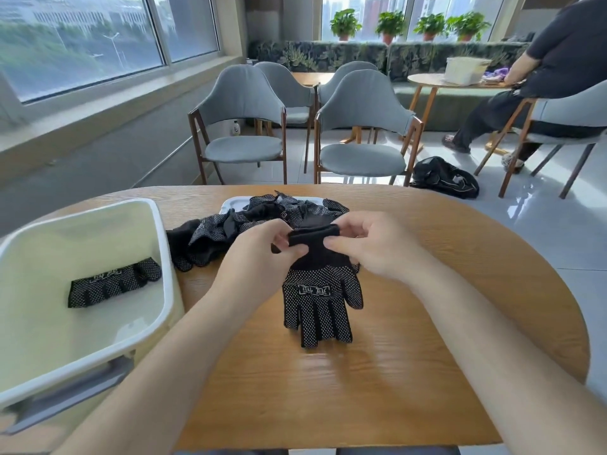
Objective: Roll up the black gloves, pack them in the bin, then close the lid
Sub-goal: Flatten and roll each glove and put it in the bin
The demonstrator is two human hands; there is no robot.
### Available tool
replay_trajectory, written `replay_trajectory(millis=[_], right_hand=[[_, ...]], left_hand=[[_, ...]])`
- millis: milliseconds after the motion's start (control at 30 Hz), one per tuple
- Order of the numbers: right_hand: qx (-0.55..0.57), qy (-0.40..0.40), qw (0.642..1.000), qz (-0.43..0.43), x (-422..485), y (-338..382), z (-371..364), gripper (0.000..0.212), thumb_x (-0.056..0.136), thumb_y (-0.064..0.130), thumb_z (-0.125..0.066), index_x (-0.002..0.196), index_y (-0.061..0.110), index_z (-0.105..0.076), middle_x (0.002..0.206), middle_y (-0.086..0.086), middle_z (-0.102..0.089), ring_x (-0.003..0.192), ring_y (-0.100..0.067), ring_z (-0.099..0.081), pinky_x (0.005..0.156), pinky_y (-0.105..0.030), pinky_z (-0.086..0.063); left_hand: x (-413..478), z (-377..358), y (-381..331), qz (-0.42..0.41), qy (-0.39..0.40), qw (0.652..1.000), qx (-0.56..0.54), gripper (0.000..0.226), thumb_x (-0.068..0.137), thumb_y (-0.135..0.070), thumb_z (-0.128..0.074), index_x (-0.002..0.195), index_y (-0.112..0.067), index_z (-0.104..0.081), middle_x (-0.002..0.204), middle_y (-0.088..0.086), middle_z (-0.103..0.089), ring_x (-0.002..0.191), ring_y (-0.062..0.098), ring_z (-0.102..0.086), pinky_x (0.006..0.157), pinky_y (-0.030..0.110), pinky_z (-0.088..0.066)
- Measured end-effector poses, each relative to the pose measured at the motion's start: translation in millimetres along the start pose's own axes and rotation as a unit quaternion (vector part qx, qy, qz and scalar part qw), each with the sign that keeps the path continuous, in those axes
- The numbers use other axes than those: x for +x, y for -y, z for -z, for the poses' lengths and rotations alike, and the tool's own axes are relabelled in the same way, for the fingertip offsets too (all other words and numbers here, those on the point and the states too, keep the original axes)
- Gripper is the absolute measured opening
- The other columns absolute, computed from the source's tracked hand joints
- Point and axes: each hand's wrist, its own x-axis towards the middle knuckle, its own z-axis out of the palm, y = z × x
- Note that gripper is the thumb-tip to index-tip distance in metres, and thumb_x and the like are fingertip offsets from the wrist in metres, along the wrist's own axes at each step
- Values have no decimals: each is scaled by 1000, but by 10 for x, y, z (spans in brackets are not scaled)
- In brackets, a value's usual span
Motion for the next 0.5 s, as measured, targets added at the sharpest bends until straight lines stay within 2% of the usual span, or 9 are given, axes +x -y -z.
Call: replay_trajectory(millis=[67,167,200,267,333,433,500], right_hand=[[-19,-16,1000,-13,67,15,-29,4,95,22,-72,96,25,-73,69,16,-71,58,-4,-67,68,-26,-52],[29,-91,995,30,130,61,-46,8,95,23,-72,98,31,-73,89,8,-77,80,-8,-75,76,-42,-61],[32,-119,990,62,129,68,-46,10,95,25,-72,100,33,-73,93,9,-77,88,-8,-74,79,-44,-62],[24,-148,980,131,54,30,-62,15,95,22,-72,105,33,-74,103,13,-75,101,-7,-70,84,-38,-61],[-3,-142,971,193,-79,-137,-137,20,93,16,-74,108,27,-75,113,14,-72,110,-9,-67,82,-31,-60],[-90,-112,964,222,-271,-638,-347,20,88,18,-79,106,26,-79,117,17,-70,113,-13,-63,85,-35,-58],[-190,-87,949,234,-378,-954,-485,15,87,26,-78,100,30,-81,115,19,-70,108,-16,-56,85,-40,-55]], left_hand=[[74,-32,-11,7,-1,1000,-10,12,95,-34,-67,87,-34,-58,92,-15,-63,61,6,-63,53,23,-38],[148,-17,-106,-24,-57,996,-66,4,98,-30,-64,97,-30,-60,97,-16,-67,68,2,-68,57,20,-42],[148,-4,-124,-42,-75,993,-82,4,98,-29,-64,98,-30,-60,95,-17,-68,73,-1,-66,59,16,-42],[87,-1,-103,-74,-93,987,-106,9,96,-25,-67,99,-30,-60,98,-19,-68,86,-5,-64,67,9,-43],[-24,-61,31,-109,-93,984,-109,14,93,-20,-70,98,-29,-61,108,-18,-66,102,-1,-63,82,17,-49],[-254,-308,461,-145,-42,987,-60,17,87,-14,-75,96,-22,-63,113,-13,-65,108,10,-59,92,31,-50],[-418,-497,762,-161,12,987,23,18,85,-28,-74,95,-30,-60,114,-19,-64,107,16,-53,93,43,-47]])
